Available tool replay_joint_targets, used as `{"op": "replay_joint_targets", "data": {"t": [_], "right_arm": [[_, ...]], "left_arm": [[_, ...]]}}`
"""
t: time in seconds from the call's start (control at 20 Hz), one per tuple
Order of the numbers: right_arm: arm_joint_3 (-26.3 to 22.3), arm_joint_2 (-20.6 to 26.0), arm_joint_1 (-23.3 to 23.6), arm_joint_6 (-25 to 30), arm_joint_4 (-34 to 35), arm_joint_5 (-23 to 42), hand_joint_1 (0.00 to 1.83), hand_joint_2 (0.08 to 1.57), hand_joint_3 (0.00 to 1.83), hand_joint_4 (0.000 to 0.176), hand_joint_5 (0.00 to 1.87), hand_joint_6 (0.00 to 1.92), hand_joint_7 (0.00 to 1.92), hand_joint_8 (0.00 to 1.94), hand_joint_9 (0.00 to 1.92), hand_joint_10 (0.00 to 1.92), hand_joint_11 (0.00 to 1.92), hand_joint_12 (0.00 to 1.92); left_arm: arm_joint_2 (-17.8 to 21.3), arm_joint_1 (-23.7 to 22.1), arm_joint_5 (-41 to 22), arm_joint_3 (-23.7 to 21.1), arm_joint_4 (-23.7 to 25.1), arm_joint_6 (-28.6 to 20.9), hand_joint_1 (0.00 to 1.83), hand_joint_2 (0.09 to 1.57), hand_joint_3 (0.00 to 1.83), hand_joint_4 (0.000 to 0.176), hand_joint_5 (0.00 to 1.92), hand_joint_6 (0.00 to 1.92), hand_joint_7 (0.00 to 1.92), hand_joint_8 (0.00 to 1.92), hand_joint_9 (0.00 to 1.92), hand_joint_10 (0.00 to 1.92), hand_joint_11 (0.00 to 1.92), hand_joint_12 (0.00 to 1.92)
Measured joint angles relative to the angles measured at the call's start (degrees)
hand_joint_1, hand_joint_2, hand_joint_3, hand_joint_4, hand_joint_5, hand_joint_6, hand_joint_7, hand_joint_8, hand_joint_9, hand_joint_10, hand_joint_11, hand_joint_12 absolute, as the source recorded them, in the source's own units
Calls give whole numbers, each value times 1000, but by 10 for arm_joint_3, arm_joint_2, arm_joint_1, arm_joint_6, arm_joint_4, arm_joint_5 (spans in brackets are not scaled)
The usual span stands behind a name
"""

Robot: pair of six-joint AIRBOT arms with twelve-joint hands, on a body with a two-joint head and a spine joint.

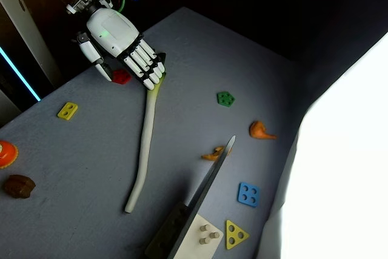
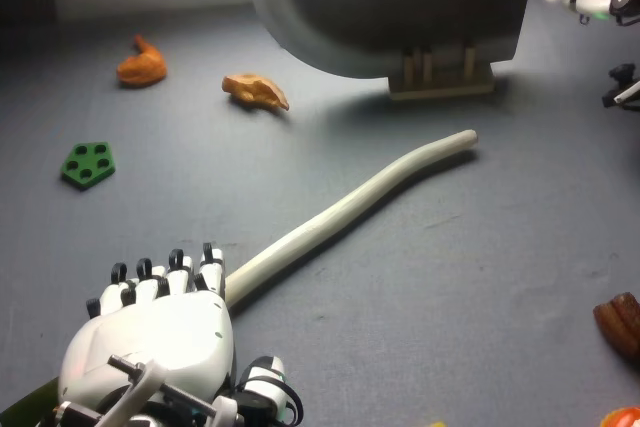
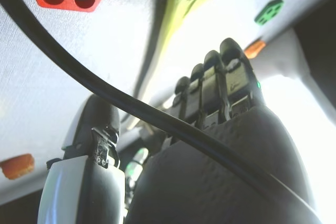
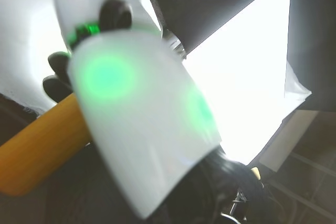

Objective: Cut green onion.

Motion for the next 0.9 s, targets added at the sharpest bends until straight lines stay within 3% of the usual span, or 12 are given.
{"op": "replay_joint_targets", "data": {"t": [0.05,0.1,0.15,0.2,0.25,0.45,0.5,0.6,0.7,0.8,0.85,0.9], "right_arm": [[0,0,0,0,0,-1,1241,1079,0,0,935,1921,1155,1939,1242,1921,1218,1921],[0,0,0,0,0,-1,1314,1069,0,0,1107,1834,1396,1941,1497,1921,1538,1921],[0,0,0,0,0,-1,1314,1069,0,0,1107,1834,1396,1941,1497,1921,1538,1921],[1,0,0,0,1,-1,1398,1108,2,12,1205,1869,1529,1941,1619,1921,1660,1921],[1,-1,0,1,3,-1,1569,1127,14,169,1387,1919,1649,1941,1711,1921,1737,1921],[2,0,0,-1,3,0,1612,1118,13,176,1428,1921,1667,1941,1723,1921,1749,1921],[2,0,0,-1,3,0,1597,1129,26,176,1255,1921,1600,1941,1667,1921,1696,1921],[2,-1,0,-3,8,3,1569,1145,47,176,1236,1921,1560,1941,1633,1921,1668,1921],[2,-1,0,-9,16,5,1589,1110,38,176,1315,1921,1584,1941,1639,1921,1678,1921],[2,-1,-1,-52,36,21,1578,1094,37,176,1361,1921,1585,1941,1644,1921,1687,1921],[2,-1,-1,-68,52,32,1574,1113,58,176,1346,1921,1566,1941,1630,1921,1683,1921],[2,-1,0,-77,64,45,1567,1041,221,176,1304,1921,1575,1941,1638,1921,1677,1921]], "left_arm": [[0,0,-1,0,0,0,494,1368,0,18,59,12,112,8,123,18,0,408],[0,3,-1,0,4,0,505,1367,0,19,43,2,79,0,92,2,0,348],[0,4,-1,0,3,0,505,1367,0,19,43,2,79,0,92,2,0,348],[-2,5,0,0,3,0,480,1373,0,20,42,1,60,1,87,0,0,353],[-3,7,-3,0,3,0,430,1384,2,13,22,1,43,0,79,0,0,374],[-5,10,-3,0,6,0,416,1387,3,10,26,3,43,0,73,0,0,397],[-8,10,-3,0,6,0,451,1384,1,19,24,3,39,0,54,0,0,364],[-10,13,-4,0,13,0,431,1396,6,11,38,8,42,4,48,0,0,336],[-10,14,-4,0,13,0,457,1386,0,16,50,11,57,8,72,9,0,333],[-11,17,-4,0,12,0,469,1376,0,16,52,7,56,3,92,12,0,378],[-12,17,-4,0,12,0,448,1376,0,14,62,5,76,4,116,14,0,425],[-16,18,-1,1,14,0,475,1371,0,10,76,7,95,6,125,11,0,443]]}}
